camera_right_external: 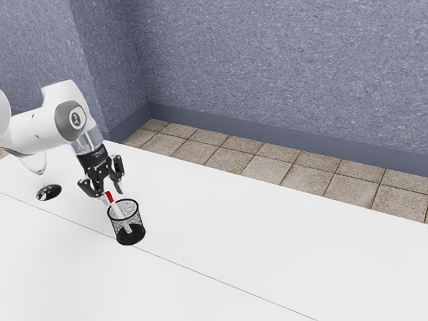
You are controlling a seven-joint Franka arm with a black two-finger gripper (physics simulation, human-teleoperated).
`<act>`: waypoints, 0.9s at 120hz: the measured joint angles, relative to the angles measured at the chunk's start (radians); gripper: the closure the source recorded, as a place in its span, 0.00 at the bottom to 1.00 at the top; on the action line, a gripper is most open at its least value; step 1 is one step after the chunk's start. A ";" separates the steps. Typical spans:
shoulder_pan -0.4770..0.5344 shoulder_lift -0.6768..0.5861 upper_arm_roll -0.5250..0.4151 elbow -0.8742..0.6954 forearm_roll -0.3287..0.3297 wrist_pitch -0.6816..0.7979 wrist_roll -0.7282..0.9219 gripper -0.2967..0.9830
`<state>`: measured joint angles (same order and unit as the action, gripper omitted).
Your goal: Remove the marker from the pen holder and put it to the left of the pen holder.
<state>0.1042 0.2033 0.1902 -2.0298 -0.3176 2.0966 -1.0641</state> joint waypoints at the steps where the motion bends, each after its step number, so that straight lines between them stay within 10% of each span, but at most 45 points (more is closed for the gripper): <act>1: 0.000 0.000 0.000 0.000 0.001 0.000 0.000 0.54; 108: -0.014 -0.124 0.000 0.039 0.076 -0.061 0.012 0.80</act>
<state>0.0906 0.0798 0.1904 -1.9905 -0.2411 2.0358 -1.0517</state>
